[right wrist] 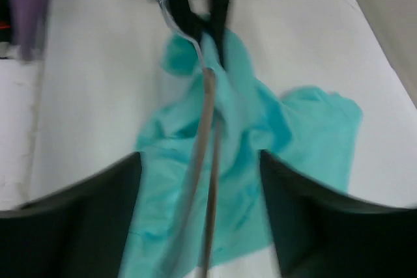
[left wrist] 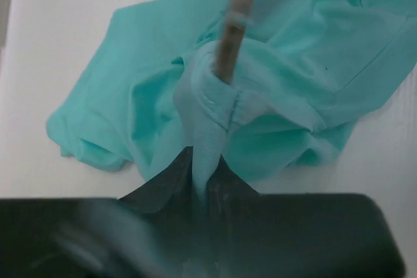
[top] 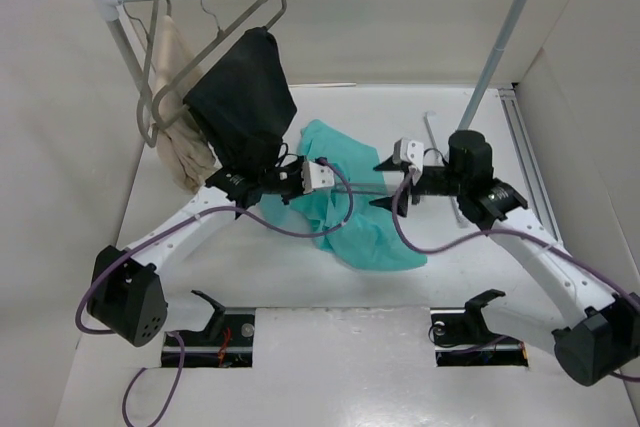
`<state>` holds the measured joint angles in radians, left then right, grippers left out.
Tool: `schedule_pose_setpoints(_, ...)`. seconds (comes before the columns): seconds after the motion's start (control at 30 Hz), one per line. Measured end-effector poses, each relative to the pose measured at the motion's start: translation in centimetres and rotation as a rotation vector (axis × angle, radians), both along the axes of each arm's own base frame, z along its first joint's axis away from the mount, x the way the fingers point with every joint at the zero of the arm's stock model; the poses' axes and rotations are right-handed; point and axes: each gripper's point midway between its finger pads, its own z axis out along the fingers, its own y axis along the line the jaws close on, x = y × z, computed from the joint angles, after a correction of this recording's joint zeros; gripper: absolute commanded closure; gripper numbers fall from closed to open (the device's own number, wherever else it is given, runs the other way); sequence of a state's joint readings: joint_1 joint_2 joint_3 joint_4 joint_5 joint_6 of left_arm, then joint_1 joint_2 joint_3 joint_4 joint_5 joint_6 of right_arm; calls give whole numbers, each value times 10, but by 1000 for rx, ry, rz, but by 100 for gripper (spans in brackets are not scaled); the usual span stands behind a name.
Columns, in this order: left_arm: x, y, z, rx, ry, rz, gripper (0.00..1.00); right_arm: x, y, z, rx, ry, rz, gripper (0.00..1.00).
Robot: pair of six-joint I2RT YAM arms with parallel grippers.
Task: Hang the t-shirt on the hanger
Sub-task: Place tshirt on hanger
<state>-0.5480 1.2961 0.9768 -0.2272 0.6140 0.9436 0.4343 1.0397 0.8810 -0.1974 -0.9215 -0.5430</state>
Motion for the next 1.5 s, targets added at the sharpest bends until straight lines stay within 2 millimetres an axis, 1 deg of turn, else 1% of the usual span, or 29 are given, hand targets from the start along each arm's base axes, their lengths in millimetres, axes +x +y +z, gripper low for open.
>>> schedule_pose_setpoints(0.03, 2, 2, -1, -13, 39, 49, 100, 14, -4, 1, -16, -1, -53, 10)
schedule_pose_setpoints(0.07, 4, 3, 0, -35, 81, 103, 100, 31, -9, 5, -31, -4, -115, 0)
schedule_pose_setpoints(0.13, 9, 3, 5, -84, 136, 198, 100, 60, -23, 15, -50, -21, -232, 0)
schedule_pose_setpoints(0.17, 13, 4, 8, -111, 164, 255, 100, 68, -31, 21, -54, -33, -279, 0)
schedule_pose_setpoints(0.23, 19, 5, 15, -166, 199, 342, 100, 73, -42, 30, -59, -57, -343, 0)
schedule_pose_setpoints(0.27, 20, 5, 17, -187, 216, 368, 100, 71, -45, 35, -64, -84, -354, 0)
schedule_pose_setpoints(0.33, 17, 4, 20, -221, 249, 398, 100, 61, -44, 44, -77, -150, -339, 0)
schedule_pose_setpoints(0.4, 14, 6, 16, -234, 282, 429, 100, 48, -33, 47, -99, -215, -311, 0)
schedule_pose_setpoints(0.43, 13, 9, 12, -232, 299, 447, 100, 41, -27, 44, -112, -235, -289, 0)
schedule_pose_setpoints(0.5, 10, 12, 4, -228, 330, 470, 100, 25, -6, 27, -148, -234, -218, 0)
schedule_pose_setpoints(0.53, 11, 11, 2, -237, 350, 497, 100, 11, 10, 12, -173, -207, -150, 0)
schedule_pose_setpoints(0.6, 23, 17, 5, -272, 355, 568, 100, -12, 32, -24, -246, -139, -35, 0)
schedule_pose_setpoints(0.63, 27, 19, 5, -285, 356, 590, 100, -18, 37, -42, -289, -109, -6, 0)
schedule_pose_setpoints(0.67, 32, 23, 6, -296, 358, 621, 100, -19, 36, -54, -333, -89, -9, 0)
schedule_pose_setpoints(0.7, 36, 25, 5, -300, 357, 639, 100, -17, 28, -65, -392, -82, -45, 0)
schedule_pose_setpoints(0.73, 39, 26, 3, -299, 355, 655, 100, -14, 24, -65, -405, -86, -65, 0)
schedule_pose_setpoints(0.8, 43, 28, 0, -296, 355, 671, 100, -7, 10, -56, -424, -124, -143, 0)
schedule_pose_setpoints(0.87, 44, 28, -2, -293, 355, 675, 100, -3, 2, -33, -392, -178, -196, 0)
schedule_pose_setpoints(0.93, 46, 27, -2, -297, 351, 677, 100, -3, 3, -12, -346, -218, -210, 0)
schedule_pose_setpoints(0.97, 46, 27, -1, -301, 350, 677, 100, -2, 6, -7, -328, -232, -210, 0)
schedule_pose_setpoints(1.0, 47, 27, 0, -306, 348, 680, 100, -2, 10, -7, -318, -238, -201, 2)
schedule_pose_setpoints(1.03, 48, 26, 1, -311, 346, 681, 100, -3, 16, -13, -318, -232, -183, 2)
schedule_pose_setpoints(1.1, 51, 26, 4, -323, 338, 685, 100, -6, 27, -43, -350, -189, -145, 5)
schedule_pose_setpoints(1.13, 52, 26, 5, -327, 332, 691, 100, -9, 31, -66, -387, -153, -123, 5)
schedule_pose_setpoints(1.2, 55, 27, 6, -333, 322, 702, 100, -19, 31, -110, -468, -77, -89, 6)
schedule_pose_setpoints(1.27, 57, 28, 7, -336, 316, 712, 100, -29, 26, -144, -533, -10, -67, 8)
schedule_pose_setpoints(1.33, 59, 29, 7, -339, 312, 720, 100, -34, 27, -161, -563, 25, -56, 9)
schedule_pose_setpoints(1.47, 60, 27, 8, -352, 314, 723, 100, -23, 41, -173, -559, 35, -96, 9)
schedule_pose_setpoints(1.5, 60, 27, 8, -354, 317, 723, 100, -19, 42, -181, -572, 49, -111, 21)
